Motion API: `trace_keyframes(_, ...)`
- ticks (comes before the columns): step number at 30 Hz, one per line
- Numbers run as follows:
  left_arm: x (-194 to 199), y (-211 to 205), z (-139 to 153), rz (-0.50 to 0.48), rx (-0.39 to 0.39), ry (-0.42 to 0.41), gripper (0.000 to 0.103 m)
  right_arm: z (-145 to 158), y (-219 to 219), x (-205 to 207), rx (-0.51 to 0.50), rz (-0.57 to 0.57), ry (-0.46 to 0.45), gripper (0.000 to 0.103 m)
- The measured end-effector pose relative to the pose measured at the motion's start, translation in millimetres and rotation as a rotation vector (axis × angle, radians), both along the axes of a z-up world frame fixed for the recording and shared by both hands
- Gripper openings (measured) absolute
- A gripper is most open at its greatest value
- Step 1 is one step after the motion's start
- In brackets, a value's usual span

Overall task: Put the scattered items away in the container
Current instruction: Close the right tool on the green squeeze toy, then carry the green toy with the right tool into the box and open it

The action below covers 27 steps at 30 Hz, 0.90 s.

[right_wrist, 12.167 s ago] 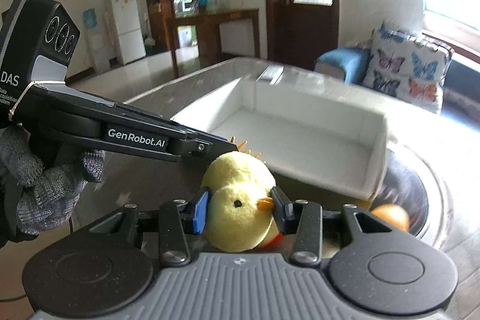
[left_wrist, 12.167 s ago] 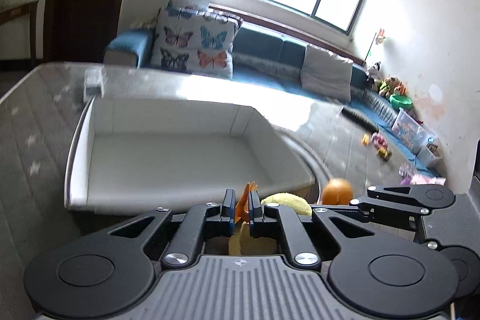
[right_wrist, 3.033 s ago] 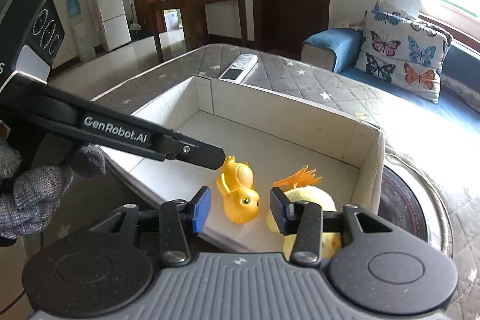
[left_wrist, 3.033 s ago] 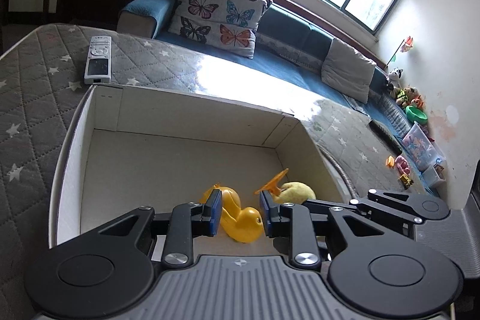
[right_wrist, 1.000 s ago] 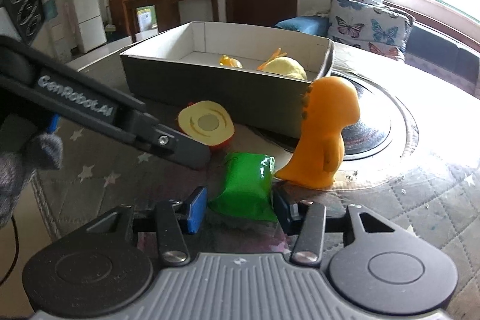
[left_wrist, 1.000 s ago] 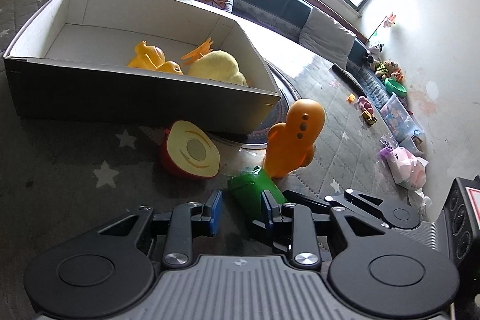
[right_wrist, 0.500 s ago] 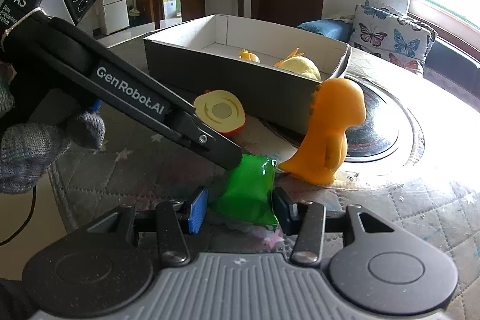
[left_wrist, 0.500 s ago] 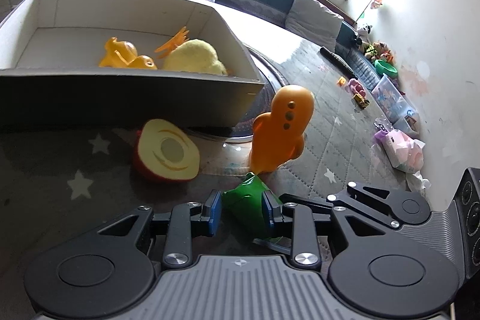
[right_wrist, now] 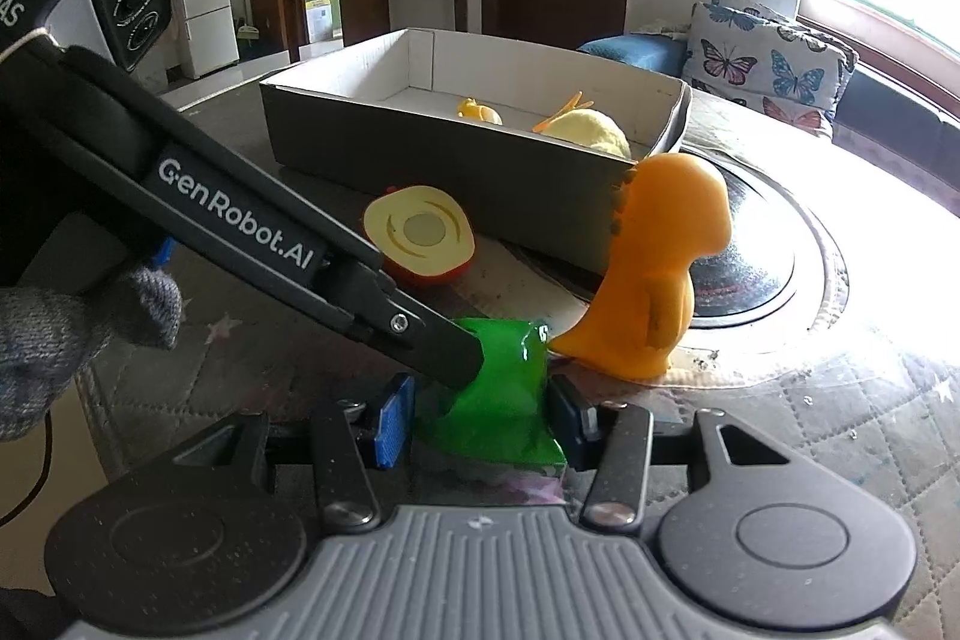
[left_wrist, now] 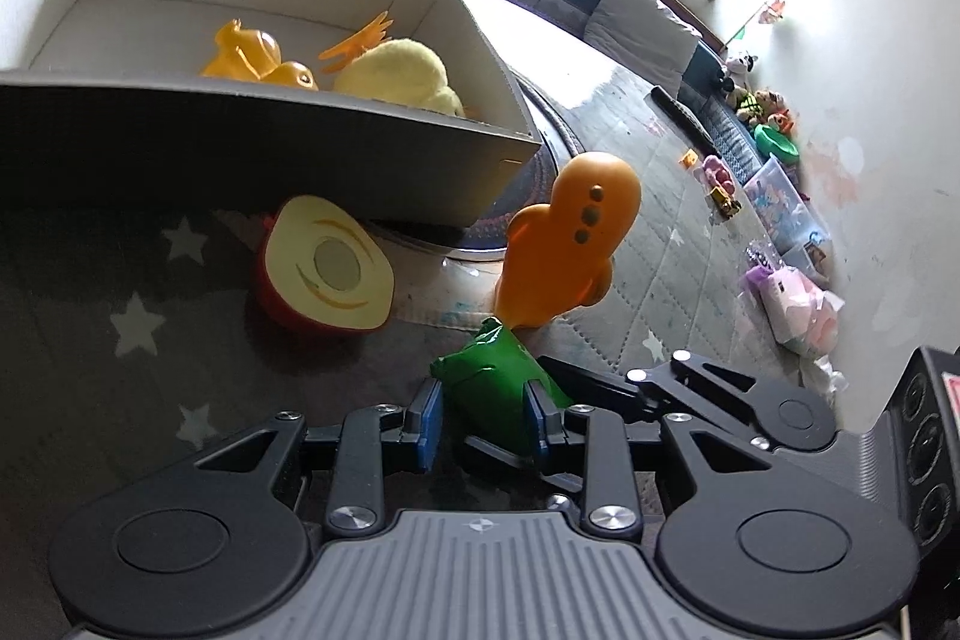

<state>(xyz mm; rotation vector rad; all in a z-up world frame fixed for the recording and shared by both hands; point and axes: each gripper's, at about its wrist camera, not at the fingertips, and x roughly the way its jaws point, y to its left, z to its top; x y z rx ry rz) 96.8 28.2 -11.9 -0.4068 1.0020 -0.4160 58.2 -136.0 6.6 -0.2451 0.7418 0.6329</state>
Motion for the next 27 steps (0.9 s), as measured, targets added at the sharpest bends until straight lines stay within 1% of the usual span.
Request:
trace_keyframes(9,0.6,2.0,-6.0,0.036,-0.062,0.066,0.033,-3.2,1.1,-1.3,-0.008,-0.014,0.004,0.048)
trace_keyframes(16,-1.7,2.0,-6.3,0.055,-0.076,0.065,0.032,-2.6,2.0,-6.4,0.003,-0.033,-0.003,0.046)
trace_keyframes(22,-9.6,7.0,3.3,0.059,-0.088,0.029,0.031,6.5,5.8,-14.1,0.007,-0.026,-0.032,0.046)
trace_keyframes(27,-12.1,14.7,24.0,0.078,-0.087,-0.046,0.031,23.9,13.0,-11.4,0.021,-0.015,-0.088,0.046)
